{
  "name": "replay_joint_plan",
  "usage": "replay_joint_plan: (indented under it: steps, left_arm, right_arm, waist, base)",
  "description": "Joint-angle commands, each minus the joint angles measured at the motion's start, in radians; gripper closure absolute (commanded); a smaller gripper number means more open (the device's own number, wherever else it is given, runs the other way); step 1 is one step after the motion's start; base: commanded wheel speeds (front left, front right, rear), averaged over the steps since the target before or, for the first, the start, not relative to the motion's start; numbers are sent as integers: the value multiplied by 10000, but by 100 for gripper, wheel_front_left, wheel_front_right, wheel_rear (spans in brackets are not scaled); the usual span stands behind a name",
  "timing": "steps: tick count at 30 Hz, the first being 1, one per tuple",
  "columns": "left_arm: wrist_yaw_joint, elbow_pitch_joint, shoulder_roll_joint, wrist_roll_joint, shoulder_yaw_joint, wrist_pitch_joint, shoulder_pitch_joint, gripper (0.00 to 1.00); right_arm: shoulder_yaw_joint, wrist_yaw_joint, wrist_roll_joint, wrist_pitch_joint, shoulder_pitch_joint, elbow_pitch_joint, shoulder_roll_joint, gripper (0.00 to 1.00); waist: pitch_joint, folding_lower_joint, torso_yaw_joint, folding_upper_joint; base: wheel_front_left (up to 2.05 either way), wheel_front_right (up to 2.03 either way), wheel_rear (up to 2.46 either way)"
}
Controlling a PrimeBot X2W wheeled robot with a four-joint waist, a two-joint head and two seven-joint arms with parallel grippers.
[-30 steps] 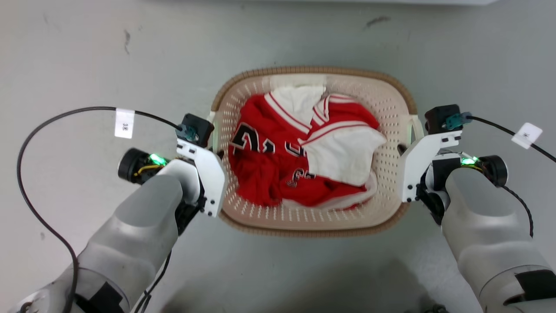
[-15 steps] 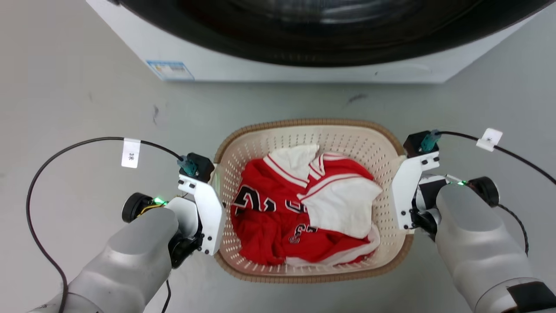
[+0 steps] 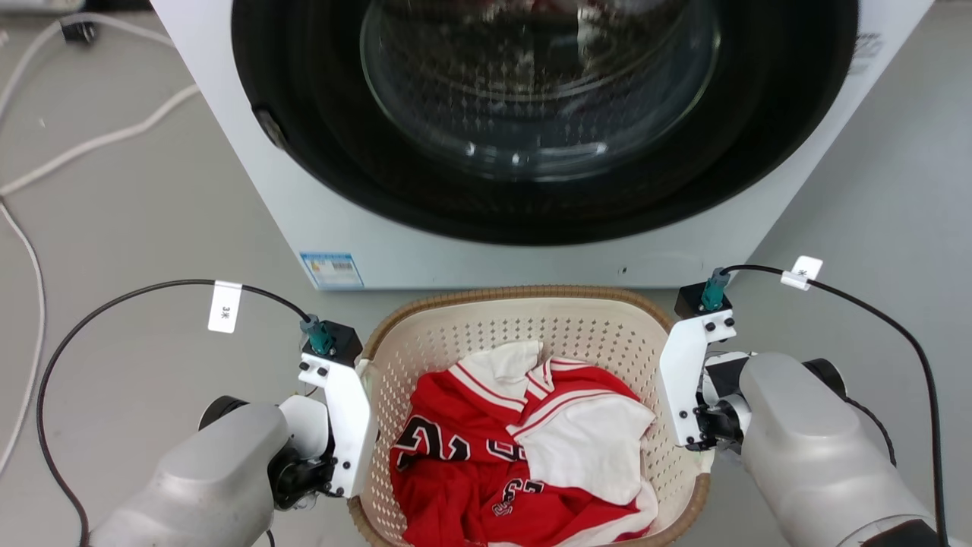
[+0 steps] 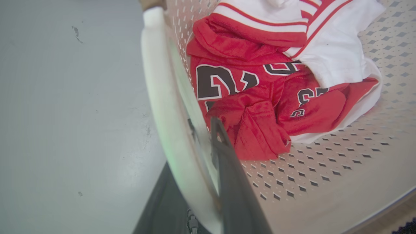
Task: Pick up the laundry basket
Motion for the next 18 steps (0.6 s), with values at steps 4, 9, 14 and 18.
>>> replay_joint_plan:
  steps: [4, 9, 14, 18]
  left_arm:
    - [-97, -248, 324, -69, -119, 329, 135, 100]
    - [-99, -422, 390, -240, -159, 590, 266, 100]
    - [-100, -618, 507, -402, -188, 1150, 289, 100]
    - [-114, -987, 563, -683, -206, 1689, 395, 100]
  right_arm:
    - [565, -5, 373, 500, 244, -141, -230, 100]
    - [828, -4, 611, 708, 391, -62, -220, 100]
    - [1022, -5, 875, 964, 378, -9, -261, 100]
    - [1114, -5, 1118, 1209, 391, 20, -294, 100]
  waist:
    - [-1355, 2, -77, -1]
    - [-2066, 2, -65, -1]
    - [-2406, 2, -45, -1]
    - [-2572, 2, -44, -1]
  base:
    - [0, 0, 0]
    - [0, 0, 0]
    - [0, 0, 0]
    - [0, 0, 0]
